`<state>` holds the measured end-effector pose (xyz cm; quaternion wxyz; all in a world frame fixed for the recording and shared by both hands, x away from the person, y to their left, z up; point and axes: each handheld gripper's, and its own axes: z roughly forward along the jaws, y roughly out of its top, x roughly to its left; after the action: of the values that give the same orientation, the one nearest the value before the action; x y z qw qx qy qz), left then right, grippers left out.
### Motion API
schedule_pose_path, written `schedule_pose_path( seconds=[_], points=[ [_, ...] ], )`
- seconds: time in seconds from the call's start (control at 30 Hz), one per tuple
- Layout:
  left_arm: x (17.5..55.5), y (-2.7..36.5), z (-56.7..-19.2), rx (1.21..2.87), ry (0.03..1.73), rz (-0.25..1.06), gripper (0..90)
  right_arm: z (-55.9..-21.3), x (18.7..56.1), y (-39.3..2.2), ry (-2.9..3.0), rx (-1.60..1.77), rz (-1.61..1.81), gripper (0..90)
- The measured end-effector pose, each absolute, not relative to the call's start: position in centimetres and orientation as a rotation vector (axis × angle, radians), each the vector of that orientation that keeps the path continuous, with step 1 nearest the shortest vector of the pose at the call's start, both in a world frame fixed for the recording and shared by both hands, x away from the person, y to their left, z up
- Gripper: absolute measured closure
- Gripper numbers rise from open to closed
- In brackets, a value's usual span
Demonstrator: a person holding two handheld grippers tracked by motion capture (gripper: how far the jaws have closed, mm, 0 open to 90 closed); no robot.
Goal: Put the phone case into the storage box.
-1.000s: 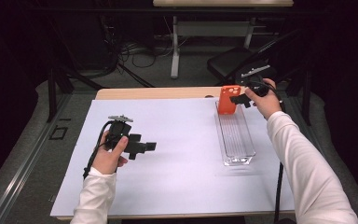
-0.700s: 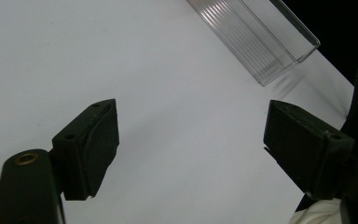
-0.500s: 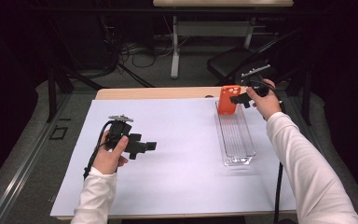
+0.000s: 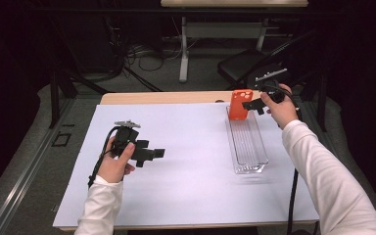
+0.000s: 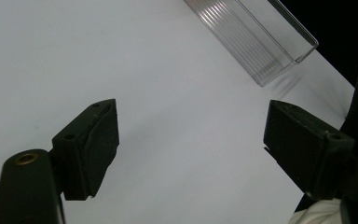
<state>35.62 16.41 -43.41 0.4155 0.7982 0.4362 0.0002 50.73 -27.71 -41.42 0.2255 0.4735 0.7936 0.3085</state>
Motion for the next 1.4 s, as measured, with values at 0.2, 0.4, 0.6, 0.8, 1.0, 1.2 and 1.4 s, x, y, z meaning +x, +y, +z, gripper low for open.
schedule_pose_path(
  seconds=[0.2,0.4,0.6,0.8,1.0,1.2,1.4],
  points=[
    [35.6,16.2,-43.3,1.995,1.091,0.003,17.0,-41.0,49.4,-27.2,2.208,1.295,0.875,0.0],
    [35.6,16.0,-43.1,1.995,1.074,-0.005,16.5,-40.4,48.1,-26.6,2.223,1.279,0.895,0.0],
    [35.5,15.8,-43.1,2.008,1.052,-0.014,16.4,-40.3,46.7,-25.6,2.252,1.258,0.913,0.0],
    [35.5,15.7,-43.0,2.015,1.041,-0.020,16.4,-40.4,45.3,-24.4,2.269,1.232,0.935,0.0],
    [35.5,15.6,-43.0,2.016,1.031,-0.022,16.4,-40.5,43.6,-22.9,2.295,1.196,0.979,0.0],
    [35.4,15.6,-43.0,2.024,1.026,-0.023,16.4,-41.1,41.8,-21.3,2.338,1.149,1.041,0.0],
    [35.3,15.5,-43.0,2.030,1.018,-0.024,16.4,-41.9,40.3,-20.0,2.388,1.106,1.070,0.0]
  ],
)
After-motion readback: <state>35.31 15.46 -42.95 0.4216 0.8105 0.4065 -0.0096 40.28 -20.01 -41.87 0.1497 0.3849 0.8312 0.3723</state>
